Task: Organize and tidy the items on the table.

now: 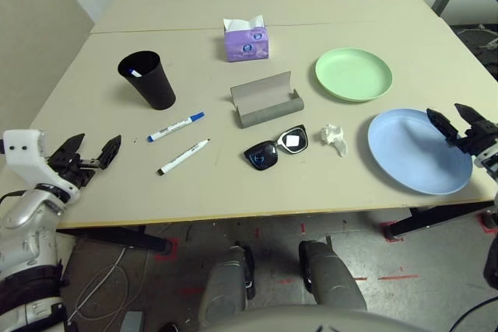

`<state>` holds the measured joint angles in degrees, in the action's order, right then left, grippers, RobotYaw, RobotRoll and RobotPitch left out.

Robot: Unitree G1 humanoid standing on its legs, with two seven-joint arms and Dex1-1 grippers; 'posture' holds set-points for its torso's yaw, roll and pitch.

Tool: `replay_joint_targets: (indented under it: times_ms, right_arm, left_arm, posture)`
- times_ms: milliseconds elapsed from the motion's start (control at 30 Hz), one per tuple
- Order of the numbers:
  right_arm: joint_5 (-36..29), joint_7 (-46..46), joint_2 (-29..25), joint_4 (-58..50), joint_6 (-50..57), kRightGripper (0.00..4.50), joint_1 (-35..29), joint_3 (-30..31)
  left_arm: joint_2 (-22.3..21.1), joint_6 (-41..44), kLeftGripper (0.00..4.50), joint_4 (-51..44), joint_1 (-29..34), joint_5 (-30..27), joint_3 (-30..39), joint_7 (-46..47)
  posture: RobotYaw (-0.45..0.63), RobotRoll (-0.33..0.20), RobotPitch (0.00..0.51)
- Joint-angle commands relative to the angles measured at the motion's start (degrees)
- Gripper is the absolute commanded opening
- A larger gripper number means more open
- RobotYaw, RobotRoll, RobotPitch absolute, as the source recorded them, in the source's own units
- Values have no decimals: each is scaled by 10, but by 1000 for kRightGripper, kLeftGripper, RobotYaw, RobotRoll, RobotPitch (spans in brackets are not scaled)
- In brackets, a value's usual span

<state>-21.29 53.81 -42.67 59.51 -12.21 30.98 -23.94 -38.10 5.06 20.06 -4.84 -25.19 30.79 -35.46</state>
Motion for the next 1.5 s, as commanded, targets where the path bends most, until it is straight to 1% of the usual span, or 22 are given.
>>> replay_joint_targets:
  times_ms: [33,200,467,633,733,800,900,1000,1100,1267,1500]
  right_arm:
    - [3,4,-14,-8,16,4452,-12,0]
    - [0,10,-25,-24,33,4452,-16,-1]
    - [2,40,-43,-67,70,4452,-38,8]
    - [15,81,-65,-106,115,4452,-61,33]
    - [21,90,-72,-120,132,4452,-67,43]
    - [22,94,-76,-117,138,4452,-66,43]
    - [28,101,-85,-108,146,4452,-59,45]
    - [34,104,-93,-99,152,4452,-53,53]
    - [55,101,-104,-93,157,4452,-52,72]
    - [77,98,-111,-103,175,4452,-62,92]
    - [86,107,-123,-123,225,4452,-80,108]
  left_arm:
    - [5,-9,4500,11,-2,2,-3,-6]
    - [8,-20,4500,14,-6,0,-5,-16]
    - [20,-43,4500,25,-25,-4,-5,-32]
    - [25,-44,4500,26,-31,-20,-10,-67]
    - [16,5,4500,-15,-15,-61,-19,-133]
    - [-9,46,4500,-56,3,-81,-40,-194]
    - [-59,101,4500,-113,19,-107,-75,-285]
    - [-87,126,4500,-143,17,-113,-103,-336]
    - [-90,132,4500,-174,-4,-114,-132,-362]
    - [-82,131,4500,-198,-53,-103,-174,-371]
    - [-82,104,4500,-214,-69,-82,-204,-388]
  posture:
    - [-73,0,196]
    - [-97,0,195]
    - [-114,0,180]
    - [-121,0,173]
    - [-125,0,171]
    - [-122,0,172]
    - [-114,0,172]
    - [-110,0,171]
    - [-117,0,174]
    - [-133,0,180]
    - [-137,0,189]
